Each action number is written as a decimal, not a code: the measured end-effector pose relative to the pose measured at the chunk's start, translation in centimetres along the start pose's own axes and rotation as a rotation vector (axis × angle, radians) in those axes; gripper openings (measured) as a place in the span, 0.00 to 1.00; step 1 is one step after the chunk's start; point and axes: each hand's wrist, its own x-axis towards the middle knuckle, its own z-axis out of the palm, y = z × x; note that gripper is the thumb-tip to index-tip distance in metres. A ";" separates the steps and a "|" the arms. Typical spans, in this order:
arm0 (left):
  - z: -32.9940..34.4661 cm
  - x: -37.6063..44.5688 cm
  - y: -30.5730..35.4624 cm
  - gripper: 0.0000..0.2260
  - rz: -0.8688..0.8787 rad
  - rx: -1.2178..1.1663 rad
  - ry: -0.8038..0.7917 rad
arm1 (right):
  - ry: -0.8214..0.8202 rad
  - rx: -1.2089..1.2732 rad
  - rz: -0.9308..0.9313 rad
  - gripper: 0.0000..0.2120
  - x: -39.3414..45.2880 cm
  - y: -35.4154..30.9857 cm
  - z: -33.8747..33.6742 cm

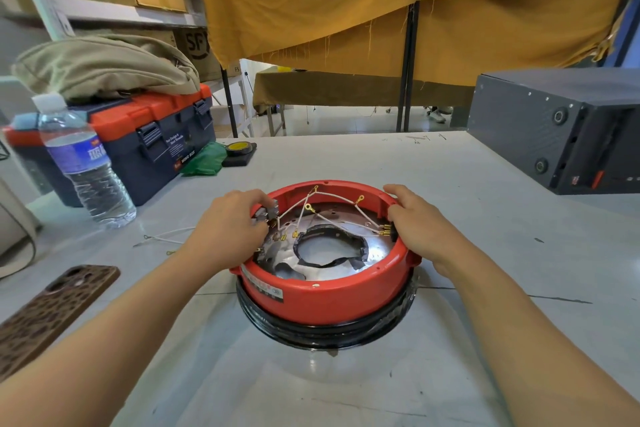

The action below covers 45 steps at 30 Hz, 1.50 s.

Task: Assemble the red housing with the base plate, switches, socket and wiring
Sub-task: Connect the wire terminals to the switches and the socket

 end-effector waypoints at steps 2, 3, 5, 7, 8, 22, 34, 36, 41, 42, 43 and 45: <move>0.0 0.1 -0.1 0.13 0.009 -0.003 0.007 | -0.004 0.067 0.008 0.19 0.0 0.0 -0.3; 0.0 0.1 -0.2 0.13 0.015 -0.007 0.007 | 0.005 0.097 0.010 0.16 0.0 0.1 -0.4; 0.1 0.4 -0.2 0.13 0.035 0.000 -0.005 | 0.051 0.115 0.013 0.10 0.3 0.3 -0.6; 0.1 0.7 -0.2 0.13 0.054 0.009 -0.026 | 0.091 0.091 0.012 0.09 0.4 0.6 -0.7; 0.1 0.8 -0.1 0.13 0.064 0.012 -0.042 | 0.103 0.075 0.004 0.10 0.4 0.6 -0.8; 1.5 3.0 2.3 0.19 0.296 -0.002 -0.176 | 0.158 0.180 -0.098 0.09 0.7 0.5 -1.0; 2.1 3.5 2.9 0.12 0.572 0.089 -0.104 | -0.042 -0.138 -0.357 0.15 0.6 -0.3 -1.2; 2.2 3.6 3.4 0.11 0.587 0.096 -0.079 | -0.042 -0.167 -0.349 0.14 0.6 -0.3 -1.2; 2.9 3.6 4.4 0.09 0.617 0.249 -0.098 | -0.057 -0.190 -0.338 0.15 0.5 -0.3 -1.3; 2.9 3.6 4.5 0.09 0.604 0.249 -0.108 | -0.061 -0.196 -0.335 0.16 0.5 -0.3 -1.3; 2.9 3.6 4.5 0.09 0.591 0.236 -0.113 | -0.064 -0.201 -0.333 0.16 0.6 -0.3 -1.3; 2.7 3.4 4.4 0.08 0.576 0.172 -0.111 | -0.069 -0.210 -0.331 0.17 0.6 -0.3 -1.3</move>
